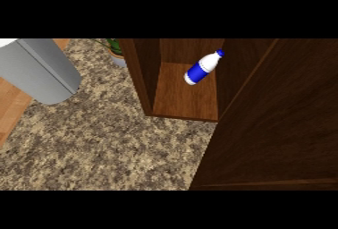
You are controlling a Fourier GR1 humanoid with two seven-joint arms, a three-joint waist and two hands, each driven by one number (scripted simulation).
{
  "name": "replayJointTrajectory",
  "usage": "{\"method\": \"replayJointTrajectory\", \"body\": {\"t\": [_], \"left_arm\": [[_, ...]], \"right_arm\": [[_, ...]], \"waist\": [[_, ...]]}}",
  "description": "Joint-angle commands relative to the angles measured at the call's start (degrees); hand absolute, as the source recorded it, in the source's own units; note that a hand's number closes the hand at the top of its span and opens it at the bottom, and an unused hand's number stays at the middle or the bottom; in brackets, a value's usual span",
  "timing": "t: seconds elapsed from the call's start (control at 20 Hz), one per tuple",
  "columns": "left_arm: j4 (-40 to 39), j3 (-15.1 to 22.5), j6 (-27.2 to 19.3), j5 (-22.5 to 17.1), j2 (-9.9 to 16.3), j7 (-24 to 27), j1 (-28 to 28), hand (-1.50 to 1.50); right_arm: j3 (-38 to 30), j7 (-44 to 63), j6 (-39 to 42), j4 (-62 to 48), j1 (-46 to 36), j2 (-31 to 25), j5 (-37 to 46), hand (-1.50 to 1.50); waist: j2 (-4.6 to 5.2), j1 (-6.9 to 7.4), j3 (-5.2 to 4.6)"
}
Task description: Pick up the bottled water, place it into the cabinet and close the cabinet
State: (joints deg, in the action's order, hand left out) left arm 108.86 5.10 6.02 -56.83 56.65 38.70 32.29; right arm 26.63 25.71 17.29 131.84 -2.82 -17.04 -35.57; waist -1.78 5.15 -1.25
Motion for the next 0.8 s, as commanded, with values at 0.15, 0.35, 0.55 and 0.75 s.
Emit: {"method": "replayJointTrajectory", "body": {"t": [0.15, 0.35, 0.55, 0.75], "left_arm": [[-1.03, -2.55, 4.87, -0.88, 1.36, 1.30, 2.25, -1.50], [-1.90, -5.38, 7.02, -2.57, 2.43, 1.56, 1.46, -1.50], [-2.93, -6.80, 10.08, -2.82, 2.53, 2.45, 3.75, -1.50], [-5.00, -10.04, 13.91, -2.60, 1.53, 4.69, 8.43, -1.50]], "right_arm": [[7.06, 7.20, -12.58, -3.21, -13.22, 10.75, 8.02, 1.50], [10.15, 13.29, -14.95, -12.11, -24.55, 16.62, 6.09, 1.50], [12.13, 14.99, -18.36, -17.45, -37.04, 16.87, -2.45, 1.50], [6.14, 13.98, -18.09, -25.61, -49.67, 16.97, -11.20, 1.50]], "waist": [[0.64, 1.97, 0.18], [1.60, 2.90, 0.40], [1.80, 3.16, 0.79], [1.71, 1.41, 1.07]]}}
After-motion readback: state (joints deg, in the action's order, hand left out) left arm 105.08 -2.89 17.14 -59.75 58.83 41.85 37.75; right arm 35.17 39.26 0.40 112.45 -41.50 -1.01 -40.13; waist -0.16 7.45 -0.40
